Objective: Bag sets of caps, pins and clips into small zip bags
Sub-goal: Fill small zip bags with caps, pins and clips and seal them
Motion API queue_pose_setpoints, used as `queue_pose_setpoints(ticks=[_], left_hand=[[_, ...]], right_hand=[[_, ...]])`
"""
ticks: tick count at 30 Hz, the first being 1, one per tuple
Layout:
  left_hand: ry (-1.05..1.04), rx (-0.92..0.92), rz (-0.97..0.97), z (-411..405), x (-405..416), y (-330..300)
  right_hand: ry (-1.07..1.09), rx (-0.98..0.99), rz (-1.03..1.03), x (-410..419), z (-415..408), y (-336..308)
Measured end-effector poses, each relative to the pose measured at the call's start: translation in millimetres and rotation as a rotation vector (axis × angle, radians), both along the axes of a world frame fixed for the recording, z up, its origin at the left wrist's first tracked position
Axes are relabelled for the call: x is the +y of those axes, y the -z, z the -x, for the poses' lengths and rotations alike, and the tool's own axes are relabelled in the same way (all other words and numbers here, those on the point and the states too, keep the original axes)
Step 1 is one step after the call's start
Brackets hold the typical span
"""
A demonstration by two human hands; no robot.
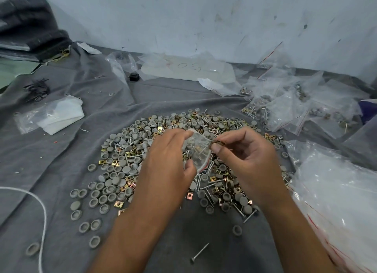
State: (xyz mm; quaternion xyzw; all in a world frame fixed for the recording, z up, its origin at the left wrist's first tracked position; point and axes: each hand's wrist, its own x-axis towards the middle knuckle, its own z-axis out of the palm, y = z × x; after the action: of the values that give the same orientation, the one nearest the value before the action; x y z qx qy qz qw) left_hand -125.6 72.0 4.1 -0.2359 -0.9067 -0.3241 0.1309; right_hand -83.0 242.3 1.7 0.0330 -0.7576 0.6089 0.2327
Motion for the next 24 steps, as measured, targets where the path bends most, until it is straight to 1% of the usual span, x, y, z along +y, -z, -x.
queue_pose_setpoints(ticks=[4,6,9,13,15,18,22,24], left_hand=[[0.003,0.010,-0.001,0.6,-0.1,2.1],[0.004,0.013,-0.006,0.7,-0.3,2.7],[0.006,0.018,-0.017,1.2,0.0,2.6],[0.008,0.019,-0.017,1.1,-0.1,2.3],[0.007,0.019,-0.015,0.9,0.1,1.9],[0.010,0.011,-0.015,0.9,0.0,2.0],[0.013,0.010,-0.026,0.2,-0.2,1.5],[0.015,0.012,-0.030,0.0,0.0,1.2]], right_hand=[[0.082,0.156,-0.079,-17.0,4.2,1.4],[0.147,0.204,-0.178,-19.9,6.2,2.3],[0.214,0.191,-0.316,-21.0,7.0,3.9],[0.283,0.193,-0.313,-16.4,6.3,1.7],[0.279,0.189,-0.328,-15.3,6.1,0.7],[0.275,0.194,-0.409,-17.6,6.3,3.4],[0.277,0.240,-0.453,-20.6,7.9,5.5],[0.264,0.209,-0.499,-21.0,7.9,5.6]])
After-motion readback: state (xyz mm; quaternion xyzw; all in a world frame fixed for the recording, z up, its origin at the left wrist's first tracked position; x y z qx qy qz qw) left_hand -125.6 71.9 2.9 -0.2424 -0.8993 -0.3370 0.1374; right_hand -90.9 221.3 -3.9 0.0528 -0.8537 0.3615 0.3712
